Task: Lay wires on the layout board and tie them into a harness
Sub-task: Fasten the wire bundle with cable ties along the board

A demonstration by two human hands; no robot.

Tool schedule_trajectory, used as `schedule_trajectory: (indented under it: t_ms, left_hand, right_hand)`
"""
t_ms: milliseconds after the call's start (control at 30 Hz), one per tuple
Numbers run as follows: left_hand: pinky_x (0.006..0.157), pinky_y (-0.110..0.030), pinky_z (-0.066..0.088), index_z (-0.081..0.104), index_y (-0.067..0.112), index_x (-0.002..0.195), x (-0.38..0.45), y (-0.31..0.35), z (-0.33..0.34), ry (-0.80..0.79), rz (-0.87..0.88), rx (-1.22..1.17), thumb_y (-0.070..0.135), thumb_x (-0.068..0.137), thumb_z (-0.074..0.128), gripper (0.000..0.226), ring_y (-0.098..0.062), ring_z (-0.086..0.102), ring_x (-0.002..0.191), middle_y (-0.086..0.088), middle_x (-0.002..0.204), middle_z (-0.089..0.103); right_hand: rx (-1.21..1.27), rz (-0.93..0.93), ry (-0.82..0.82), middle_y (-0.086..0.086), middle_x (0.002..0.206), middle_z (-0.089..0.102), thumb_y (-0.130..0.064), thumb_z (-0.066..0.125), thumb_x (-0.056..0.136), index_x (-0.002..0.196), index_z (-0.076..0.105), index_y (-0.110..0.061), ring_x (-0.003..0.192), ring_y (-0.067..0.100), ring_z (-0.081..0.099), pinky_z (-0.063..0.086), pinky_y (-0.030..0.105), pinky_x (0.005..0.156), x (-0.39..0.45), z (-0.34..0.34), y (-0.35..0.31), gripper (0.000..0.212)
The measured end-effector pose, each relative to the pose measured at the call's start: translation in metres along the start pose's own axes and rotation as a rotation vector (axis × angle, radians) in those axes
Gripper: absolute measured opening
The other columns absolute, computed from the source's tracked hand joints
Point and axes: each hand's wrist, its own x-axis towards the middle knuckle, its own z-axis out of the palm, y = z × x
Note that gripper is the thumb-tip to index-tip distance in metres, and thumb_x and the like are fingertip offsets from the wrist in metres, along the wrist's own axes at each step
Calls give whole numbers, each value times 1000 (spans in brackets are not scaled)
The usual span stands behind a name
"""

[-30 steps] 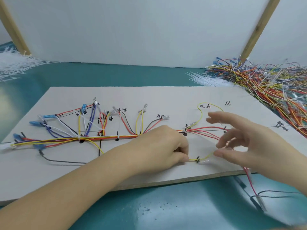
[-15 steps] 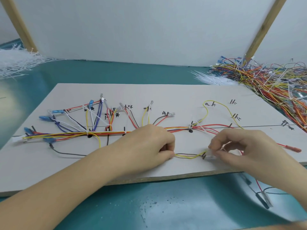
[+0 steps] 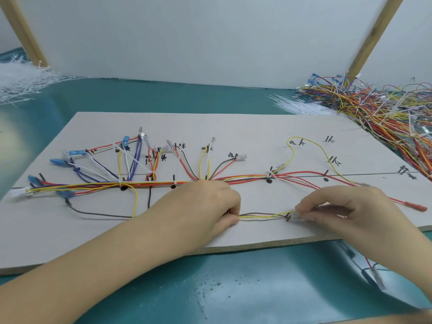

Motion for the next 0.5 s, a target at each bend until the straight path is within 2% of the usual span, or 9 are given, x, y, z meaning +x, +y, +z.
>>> schedule_trajectory:
  t_ms: [133,200,267,367,500]
  left_hand:
    - [84,-28,39,58,26,93,1,2,0,-8,-44,49,37,94,45,17,-8,49,93,13,88,46]
    - [85,-28,39,59,26,96,1,2,1,-7,-65,71,38,94,43,20,-8,50,96,12,93,52]
    - [85,-26,39,60,26,97,-1,3,0,7,-73,77,37,95,42,21,-7,50,97,12,97,54]
    - [82,-23,38,56,27,96,-2,6,-1,31,-62,103,35,95,37,20,-7,49,95,13,90,46]
    - [75,-23,39,41,30,85,-6,4,-4,65,-54,118,32,92,35,10,-8,45,83,11,82,38]
  right_hand:
    - [-169,-28,-50,-26,73,67,-10,72,75,66,64,-43,75,0,62,44,18,72,2,-1,0,35]
    - [-233,-33,-50,-28,78,65,-7,72,75,66,61,-47,76,-1,60,42,16,73,3,-4,3,43]
    - [-242,-35,-53,-30,81,65,-1,73,74,67,63,-45,78,-3,60,42,13,73,3,-6,6,46]
    - [-216,-50,-62,-30,77,66,-1,74,74,70,67,-40,75,-4,61,43,11,72,3,-6,7,39]
    - [-133,-42,-98,-26,75,68,-13,71,76,72,70,-38,74,-2,64,44,14,71,3,-3,2,25]
